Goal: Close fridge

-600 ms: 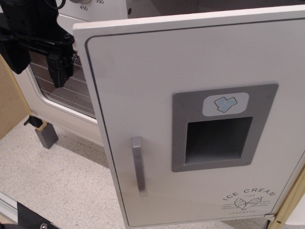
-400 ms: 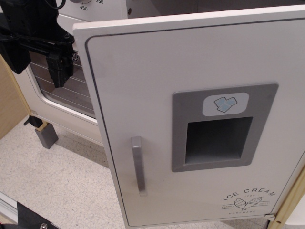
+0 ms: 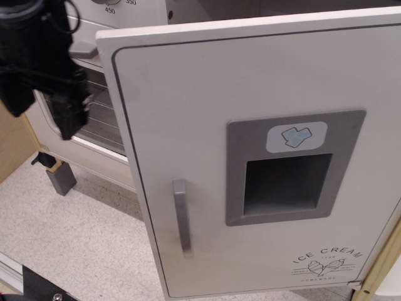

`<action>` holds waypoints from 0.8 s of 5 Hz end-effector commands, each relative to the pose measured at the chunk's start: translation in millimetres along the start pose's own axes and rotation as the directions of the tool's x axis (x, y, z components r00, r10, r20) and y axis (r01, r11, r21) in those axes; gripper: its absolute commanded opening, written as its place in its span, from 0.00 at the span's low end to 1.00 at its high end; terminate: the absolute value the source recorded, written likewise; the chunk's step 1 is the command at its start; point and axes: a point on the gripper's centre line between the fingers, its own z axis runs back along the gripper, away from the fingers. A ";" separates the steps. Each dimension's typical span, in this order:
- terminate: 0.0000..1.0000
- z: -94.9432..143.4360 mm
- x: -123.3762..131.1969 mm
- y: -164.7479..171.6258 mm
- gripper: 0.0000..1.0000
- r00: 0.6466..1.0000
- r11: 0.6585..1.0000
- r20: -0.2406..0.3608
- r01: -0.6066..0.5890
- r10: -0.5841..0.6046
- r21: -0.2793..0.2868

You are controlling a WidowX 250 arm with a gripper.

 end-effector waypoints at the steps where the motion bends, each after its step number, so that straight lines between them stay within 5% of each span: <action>1: 0.00 12.8 -27.1 -14.1 1.00 0.997 0.998 0.029 0.066 -0.066 0.000; 4: 0.00 29.0 -37.1 -109.1 1.00 0.997 0.993 0.033 0.066 -0.063 -0.100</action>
